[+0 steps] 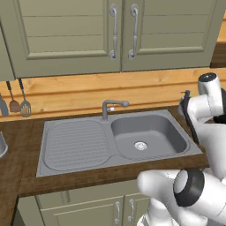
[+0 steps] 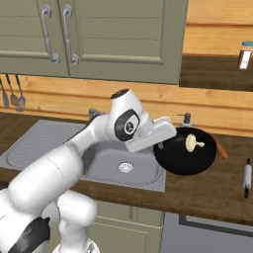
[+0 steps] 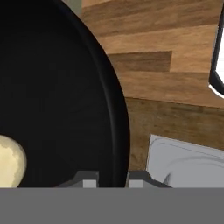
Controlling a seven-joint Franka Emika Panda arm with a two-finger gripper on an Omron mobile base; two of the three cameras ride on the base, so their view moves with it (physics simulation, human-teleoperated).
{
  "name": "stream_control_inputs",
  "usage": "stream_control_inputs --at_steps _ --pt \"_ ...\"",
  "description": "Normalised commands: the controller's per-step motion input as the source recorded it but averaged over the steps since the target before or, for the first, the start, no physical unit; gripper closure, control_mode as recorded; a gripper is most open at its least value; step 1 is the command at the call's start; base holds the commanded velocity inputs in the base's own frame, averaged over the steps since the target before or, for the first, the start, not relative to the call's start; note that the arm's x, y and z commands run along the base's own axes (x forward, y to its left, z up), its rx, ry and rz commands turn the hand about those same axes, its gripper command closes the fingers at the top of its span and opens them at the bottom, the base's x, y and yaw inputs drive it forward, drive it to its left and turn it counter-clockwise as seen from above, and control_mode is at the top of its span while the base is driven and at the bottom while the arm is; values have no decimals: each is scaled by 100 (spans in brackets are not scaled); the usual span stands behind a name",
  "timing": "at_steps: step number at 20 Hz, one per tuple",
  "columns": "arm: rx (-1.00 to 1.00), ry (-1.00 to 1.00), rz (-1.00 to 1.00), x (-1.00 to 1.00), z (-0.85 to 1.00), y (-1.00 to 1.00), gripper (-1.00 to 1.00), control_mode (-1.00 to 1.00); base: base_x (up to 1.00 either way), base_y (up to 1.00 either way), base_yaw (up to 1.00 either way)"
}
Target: Pick the mushroom from the sink and place it in the bowl. Then pick the bowl and place it in the microwave. Then close the microwave door and press the start button.
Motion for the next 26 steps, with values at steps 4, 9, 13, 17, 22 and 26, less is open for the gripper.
stream_control_inputs --at_steps 4,9,13,17,22,26 --pt "11 13 23 -41 100 64 100 -100 0 0 0" --pt "13 14 26 -19 100 49 100 -100 0 0 0" --pt "12 8 34 -7 81 43 100 -100 0 0 0" --pt "13 11 37 -11 62 49 100 -100 0 0 0" --pt "11 7 30 -23 36 53 100 -100 0 0 0" --pt "-1 0 10 -47 0 28 100 -100 0 0 0"
